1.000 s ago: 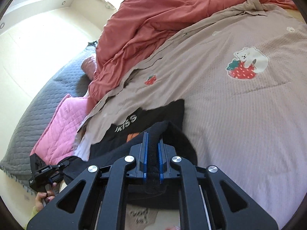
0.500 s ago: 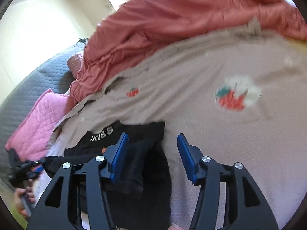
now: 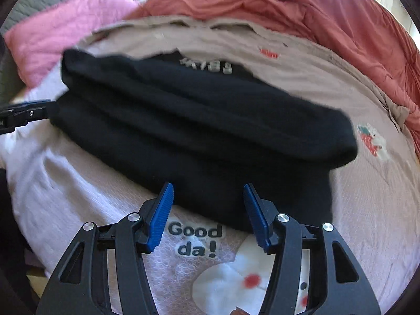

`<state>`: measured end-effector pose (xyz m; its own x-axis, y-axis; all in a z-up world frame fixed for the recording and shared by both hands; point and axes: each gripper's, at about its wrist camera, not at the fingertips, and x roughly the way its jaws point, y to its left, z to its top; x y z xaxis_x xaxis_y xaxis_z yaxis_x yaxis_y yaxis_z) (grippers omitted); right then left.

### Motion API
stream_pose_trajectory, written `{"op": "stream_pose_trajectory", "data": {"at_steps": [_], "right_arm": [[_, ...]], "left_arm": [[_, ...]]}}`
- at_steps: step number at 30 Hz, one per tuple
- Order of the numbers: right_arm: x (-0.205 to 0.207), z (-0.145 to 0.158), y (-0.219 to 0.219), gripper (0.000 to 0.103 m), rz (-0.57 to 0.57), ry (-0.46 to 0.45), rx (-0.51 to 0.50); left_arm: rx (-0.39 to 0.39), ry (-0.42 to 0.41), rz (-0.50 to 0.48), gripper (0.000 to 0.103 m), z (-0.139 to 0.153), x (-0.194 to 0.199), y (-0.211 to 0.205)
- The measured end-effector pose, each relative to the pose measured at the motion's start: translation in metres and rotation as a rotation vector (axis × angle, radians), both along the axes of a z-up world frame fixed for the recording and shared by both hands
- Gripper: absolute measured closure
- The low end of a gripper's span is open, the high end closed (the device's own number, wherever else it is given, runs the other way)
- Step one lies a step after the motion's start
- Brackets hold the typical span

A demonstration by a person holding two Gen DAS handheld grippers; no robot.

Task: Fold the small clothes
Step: 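Open both grippers and smooth the folded black shirt flat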

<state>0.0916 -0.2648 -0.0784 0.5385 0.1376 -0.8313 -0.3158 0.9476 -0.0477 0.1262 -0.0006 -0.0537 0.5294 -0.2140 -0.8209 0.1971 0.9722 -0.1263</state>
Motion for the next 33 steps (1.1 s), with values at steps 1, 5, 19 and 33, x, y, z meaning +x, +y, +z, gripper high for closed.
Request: {"op": "stream_pose_trajectory", "data": {"at_steps": [1,5,19,33], "right_arm": [[0.002,0.0,-0.002,0.049,-0.008,-0.002,0.011],[0.014,0.0,-0.014,0.049,-0.044,0.011,0.108],[0.061,0.017,-0.05,0.049,-0.142,-0.172,0.082],[0.102,0.013,-0.098,0.043,-0.286,-0.219,0.097]], "left_arm": [[0.027,0.006,-0.004,0.056,-0.006,0.003,-0.006],[0.044,0.007,-0.008,0.054,-0.013,0.014,-0.02],[0.03,-0.058,0.018,0.046,0.005,0.071,-0.035],[-0.047,-0.093,0.17,0.043,0.026,0.123,-0.005]]}}
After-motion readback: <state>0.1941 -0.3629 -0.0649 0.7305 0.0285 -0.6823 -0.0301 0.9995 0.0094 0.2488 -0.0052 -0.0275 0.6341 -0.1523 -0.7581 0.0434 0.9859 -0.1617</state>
